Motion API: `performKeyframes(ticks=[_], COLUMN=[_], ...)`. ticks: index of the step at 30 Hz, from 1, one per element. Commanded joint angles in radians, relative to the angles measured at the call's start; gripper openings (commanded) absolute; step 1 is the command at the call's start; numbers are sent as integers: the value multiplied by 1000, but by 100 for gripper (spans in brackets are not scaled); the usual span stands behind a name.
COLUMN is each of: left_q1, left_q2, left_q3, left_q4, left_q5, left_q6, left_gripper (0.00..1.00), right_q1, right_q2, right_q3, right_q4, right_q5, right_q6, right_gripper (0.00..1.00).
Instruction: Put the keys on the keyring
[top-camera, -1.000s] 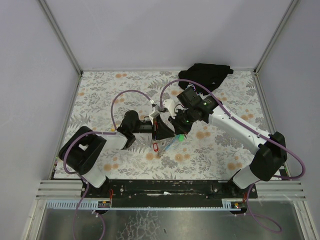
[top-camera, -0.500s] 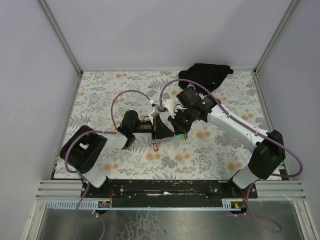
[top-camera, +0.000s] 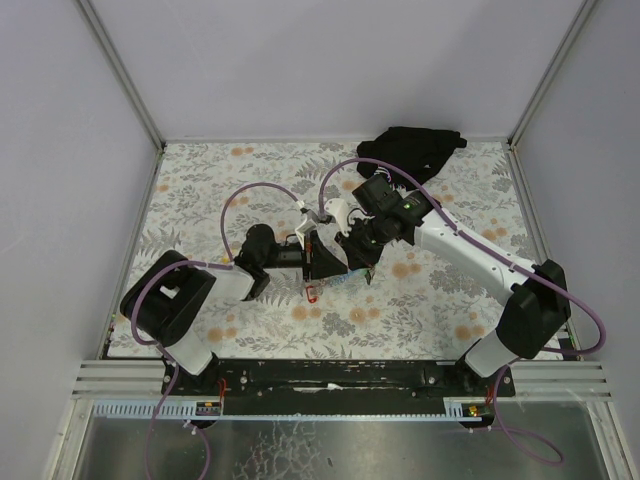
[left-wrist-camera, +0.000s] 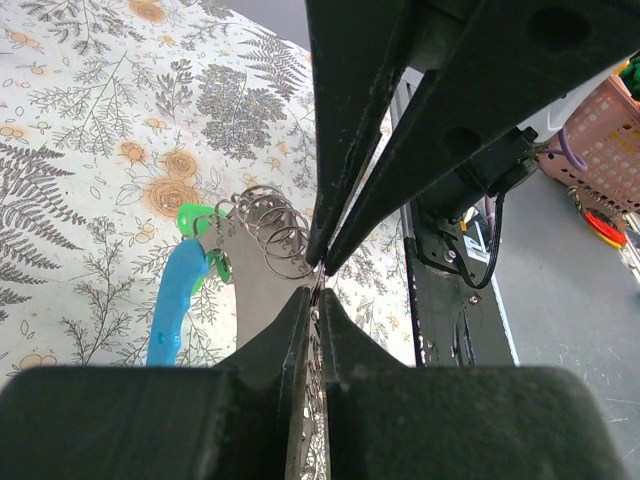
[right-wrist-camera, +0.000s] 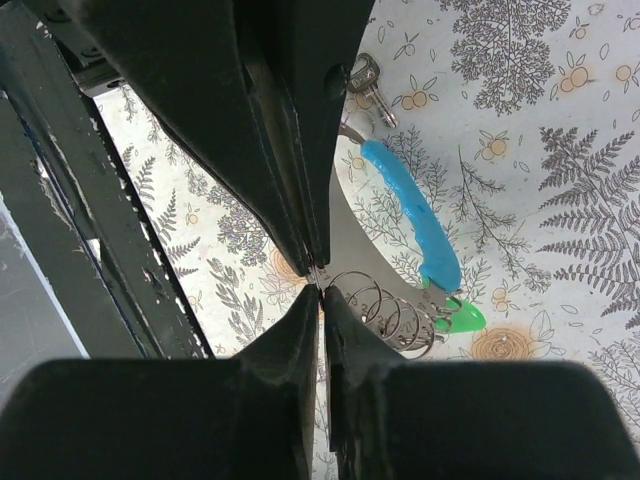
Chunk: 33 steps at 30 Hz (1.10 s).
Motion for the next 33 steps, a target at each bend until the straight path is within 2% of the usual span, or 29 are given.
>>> performKeyframes(ticks=[1, 3, 6, 8, 11, 14, 20, 24, 33], left_q1=[-11, -10, -6, -4, -4, -4, -4, -4, -4], left_q2=[-5, -3, 1, 6, 16, 21, 39, 42, 46], left_q3=[-1, -8, -29, -41, -61, -84, -104, -106, -109], left_q4=[164, 179, 220, 255, 290, 334, 385, 385, 388], left_q5=[-3, -21, -55, -69, -86, -111, -140, -144, -142], left_q6=[-27, -40, -69, -91, -117, -147, -175, -170, -164], left_gripper=[0, 0, 0, 0, 0, 0, 0, 0, 0], right_q1=[11, 11, 10, 11, -1, -14, -38, -103, -159], right_q2=[-13, -52, -140, -189, -254, -339, -493, -494, -450], right_q3=[18, 1, -56, -96, -169, -280, -540, -625, -731], right_q4=[54, 93, 174, 223, 304, 449, 739, 860, 1088], right_q5=[-3, 9, 11, 33, 82, 45, -19, -115, -254], right_q6=[29, 60, 109, 156, 259, 370, 443, 476, 531], right_gripper=[15, 28, 40, 43, 43, 38, 38, 32, 33])
